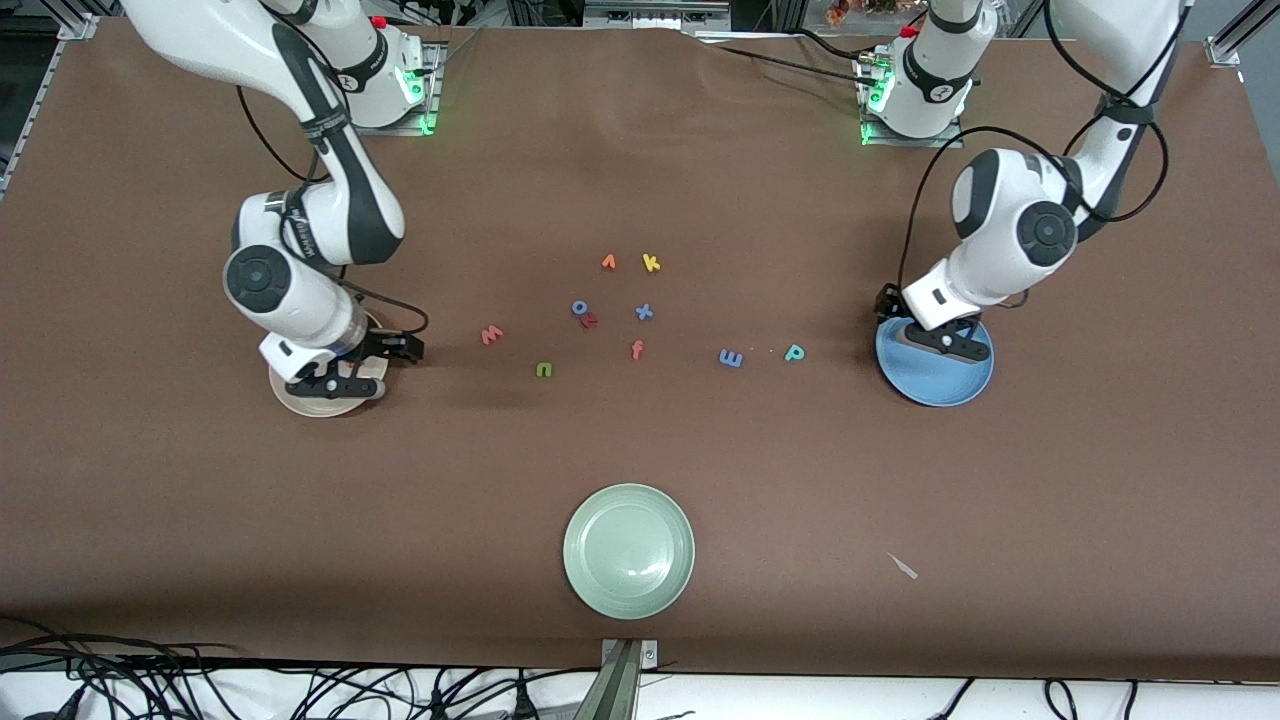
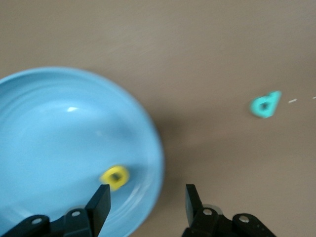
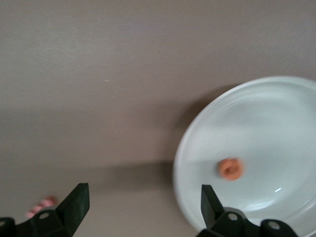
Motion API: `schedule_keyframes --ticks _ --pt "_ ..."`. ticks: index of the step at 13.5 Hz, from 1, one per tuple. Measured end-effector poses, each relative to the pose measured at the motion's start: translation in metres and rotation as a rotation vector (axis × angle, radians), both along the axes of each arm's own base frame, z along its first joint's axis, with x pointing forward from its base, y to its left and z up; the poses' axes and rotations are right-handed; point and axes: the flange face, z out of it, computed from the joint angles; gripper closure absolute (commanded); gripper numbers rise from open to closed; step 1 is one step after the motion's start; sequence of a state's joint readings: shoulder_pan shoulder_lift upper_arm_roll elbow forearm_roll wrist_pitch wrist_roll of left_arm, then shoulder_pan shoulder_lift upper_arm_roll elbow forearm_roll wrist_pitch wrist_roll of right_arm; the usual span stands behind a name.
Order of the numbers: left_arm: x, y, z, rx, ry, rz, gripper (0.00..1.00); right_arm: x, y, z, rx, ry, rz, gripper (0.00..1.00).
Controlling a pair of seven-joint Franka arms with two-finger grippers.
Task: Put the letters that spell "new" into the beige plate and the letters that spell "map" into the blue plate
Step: 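Reach the right gripper to the pink w while the left gripper reaches the teal d, then grasp the pink w with the right gripper while the left gripper grasps the teal d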
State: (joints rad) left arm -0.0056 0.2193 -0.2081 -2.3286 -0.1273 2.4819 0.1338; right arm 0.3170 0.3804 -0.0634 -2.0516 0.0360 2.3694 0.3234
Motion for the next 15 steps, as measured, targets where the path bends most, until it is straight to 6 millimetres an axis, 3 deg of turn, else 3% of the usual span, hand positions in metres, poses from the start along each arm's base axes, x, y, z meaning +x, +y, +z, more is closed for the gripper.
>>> schedule_keyframes --ticks 4,7,10,15 --pt "0.011 -0.082 -0.003 -0.040 -0.001 0.009 0.30 -0.013 0.043 -0.001 0.004 0.009 -0.275 0.00" --pt "0.014 -0.121 -0.027 -0.060 -0.039 0.002 0.30 -0.024 0.072 -0.001 0.005 0.020 -0.442 0.00" --pt "0.010 -0.132 -0.052 -0.064 -0.042 -0.004 0.30 -0.032 0.090 -0.001 0.002 0.028 -0.574 0.00" --pt "0.013 -0.122 -0.061 -0.043 -0.038 -0.010 0.30 -0.047 0.109 -0.015 0.014 0.016 -0.716 0.00"
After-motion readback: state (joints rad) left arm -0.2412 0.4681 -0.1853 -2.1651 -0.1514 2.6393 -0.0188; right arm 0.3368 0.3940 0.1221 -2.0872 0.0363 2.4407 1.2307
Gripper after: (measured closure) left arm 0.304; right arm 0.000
